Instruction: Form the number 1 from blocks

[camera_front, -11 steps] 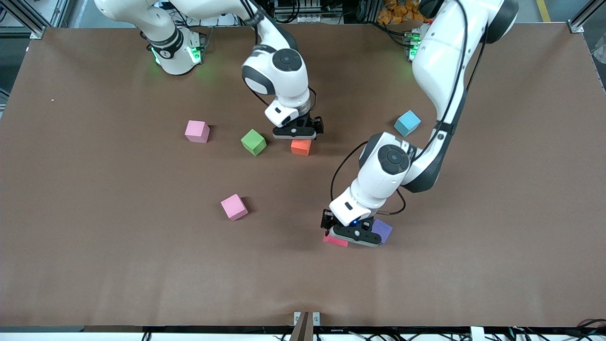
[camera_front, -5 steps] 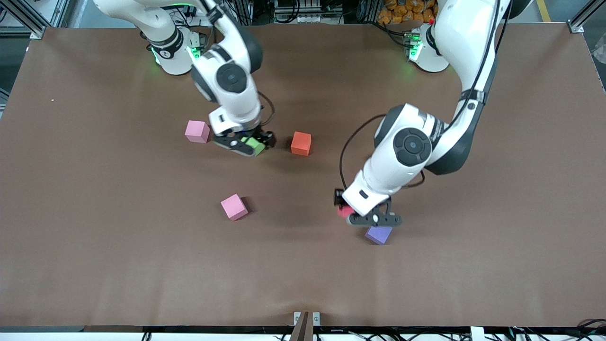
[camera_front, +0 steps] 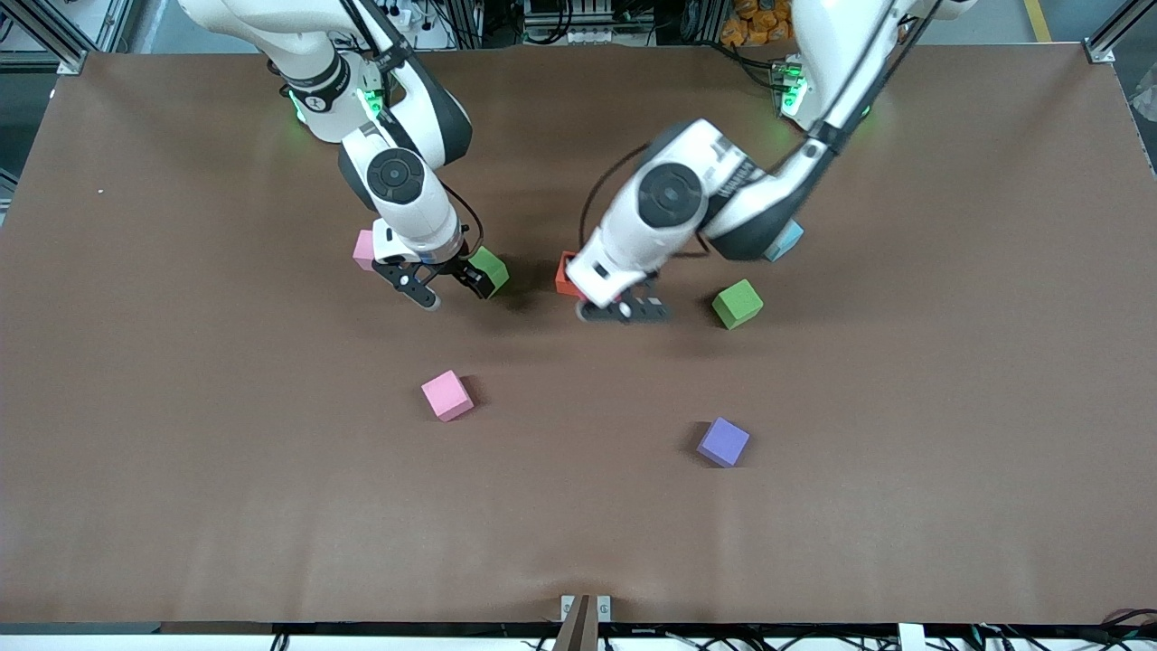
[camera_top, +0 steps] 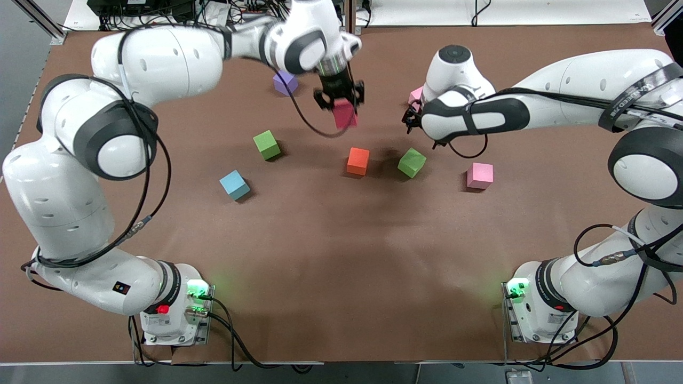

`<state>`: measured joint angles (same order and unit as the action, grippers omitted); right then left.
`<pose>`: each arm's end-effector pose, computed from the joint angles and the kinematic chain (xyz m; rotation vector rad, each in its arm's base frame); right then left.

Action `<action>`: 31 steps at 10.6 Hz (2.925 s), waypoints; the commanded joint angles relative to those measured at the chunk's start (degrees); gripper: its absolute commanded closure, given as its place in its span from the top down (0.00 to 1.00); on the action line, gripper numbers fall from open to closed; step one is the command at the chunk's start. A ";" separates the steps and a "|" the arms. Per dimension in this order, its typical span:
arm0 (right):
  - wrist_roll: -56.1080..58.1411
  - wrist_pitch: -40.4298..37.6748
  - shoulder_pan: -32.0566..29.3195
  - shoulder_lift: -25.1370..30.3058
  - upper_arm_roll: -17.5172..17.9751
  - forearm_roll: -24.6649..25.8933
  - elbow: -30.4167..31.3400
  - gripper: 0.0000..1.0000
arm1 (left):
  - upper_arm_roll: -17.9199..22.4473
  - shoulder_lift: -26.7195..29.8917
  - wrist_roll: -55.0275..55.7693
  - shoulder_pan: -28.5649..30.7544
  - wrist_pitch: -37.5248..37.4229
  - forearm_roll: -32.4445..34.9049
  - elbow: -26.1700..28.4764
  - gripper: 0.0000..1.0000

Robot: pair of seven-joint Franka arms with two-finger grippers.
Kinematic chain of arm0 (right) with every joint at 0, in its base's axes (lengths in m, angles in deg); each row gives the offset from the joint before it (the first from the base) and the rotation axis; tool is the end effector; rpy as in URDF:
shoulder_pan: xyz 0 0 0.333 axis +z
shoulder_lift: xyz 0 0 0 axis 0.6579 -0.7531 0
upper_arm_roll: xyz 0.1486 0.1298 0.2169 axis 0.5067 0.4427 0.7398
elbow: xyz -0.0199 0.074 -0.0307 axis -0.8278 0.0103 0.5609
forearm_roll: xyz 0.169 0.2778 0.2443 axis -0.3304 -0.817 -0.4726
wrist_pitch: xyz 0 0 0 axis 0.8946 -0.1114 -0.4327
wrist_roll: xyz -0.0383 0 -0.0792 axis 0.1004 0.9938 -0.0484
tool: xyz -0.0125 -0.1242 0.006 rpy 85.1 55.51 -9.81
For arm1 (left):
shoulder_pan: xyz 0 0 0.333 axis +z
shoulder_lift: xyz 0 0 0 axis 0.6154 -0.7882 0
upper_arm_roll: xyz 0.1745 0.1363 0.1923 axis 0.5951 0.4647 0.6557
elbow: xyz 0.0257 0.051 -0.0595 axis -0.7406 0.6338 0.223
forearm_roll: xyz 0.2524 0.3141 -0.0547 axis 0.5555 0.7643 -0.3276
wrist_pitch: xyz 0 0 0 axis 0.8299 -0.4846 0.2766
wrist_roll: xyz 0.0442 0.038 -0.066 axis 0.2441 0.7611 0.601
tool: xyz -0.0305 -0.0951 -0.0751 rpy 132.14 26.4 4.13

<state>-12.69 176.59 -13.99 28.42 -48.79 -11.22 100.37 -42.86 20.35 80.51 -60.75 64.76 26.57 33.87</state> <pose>0.4450 0.3122 0.2057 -2.9461 1.0433 0.0673 0.4644 -0.4915 0.2974 2.9255 0.0328 -0.2605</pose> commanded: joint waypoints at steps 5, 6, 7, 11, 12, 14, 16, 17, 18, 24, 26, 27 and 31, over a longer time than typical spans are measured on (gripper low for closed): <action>-2.03 5.85 1.14 -3.44 0.23 -4.17 1.38 1.00 | -14.30 12.33 6.14 7.20 5.86 0.94 22.68 0.00; -2.03 6.20 1.32 -4.14 0.32 -4.17 1.38 1.00 | -14.40 11.63 6.51 7.03 8.93 2.07 23.48 0.00; -2.03 6.47 1.59 -4.50 0.32 -4.17 1.64 1.00 | -14.40 10.23 6.68 6.77 12.79 2.69 24.62 0.00; -2.12 6.47 1.76 -4.33 0.58 -4.26 3.92 1.00 | -14.31 6.54 8.69 5.10 21.88 7.77 27.44 0.00; -2.12 6.56 1.76 -4.33 0.93 -4.61 3.92 1.00 | -14.31 5.74 10.97 4.83 21.88 12.49 27.27 0.00; -2.12 7.52 3.34 -4.50 1.02 -5.58 3.92 1.00 | -14.31 3.11 17.98 4.13 21.88 25.05 26.74 0.00; -2.12 7.96 3.79 -4.68 1.02 -5.58 3.92 0.27 | -14.22 0.47 23.00 4.13 21.97 35.61 26.04 0.00; -2.03 8.92 3.87 -4.94 1.02 -5.58 4.10 0.06 | -14.22 -0.84 25.73 3.78 21.97 39.05 24.82 0.00; -1.94 9.19 4.05 -5.20 1.02 -5.58 4.19 0.00 | -14.22 -1.47 27.67 3.34 21.97 41.70 24.11 0.00; 6.47 8.93 2.74 -4.15 0.76 -4.88 1.56 0.00 | -13.96 -5.51 39.11 2.72 24.08 57.80 23.31 0.00; 9.12 8.75 2.12 -4.15 0.32 -4.79 0.76 0.00 | -13.87 -5.78 39.20 2.46 24.08 57.72 22.87 0.00; 10.96 8.67 1.59 -3.98 0.23 -4.79 0.50 0.00 | -13.87 -5.95 39.20 2.37 24.08 57.72 22.70 0.00; 23.95 8.14 1.15 -3.80 -1.00 -4.70 -2.48 0.00 | -13.69 -7.18 39.12 2.19 24.17 57.81 21.20 0.00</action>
<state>6.53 185.75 -12.26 23.84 -50.03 -15.59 99.11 -56.90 14.20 117.51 -57.87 88.51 82.29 56.31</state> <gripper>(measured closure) 0.410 0.405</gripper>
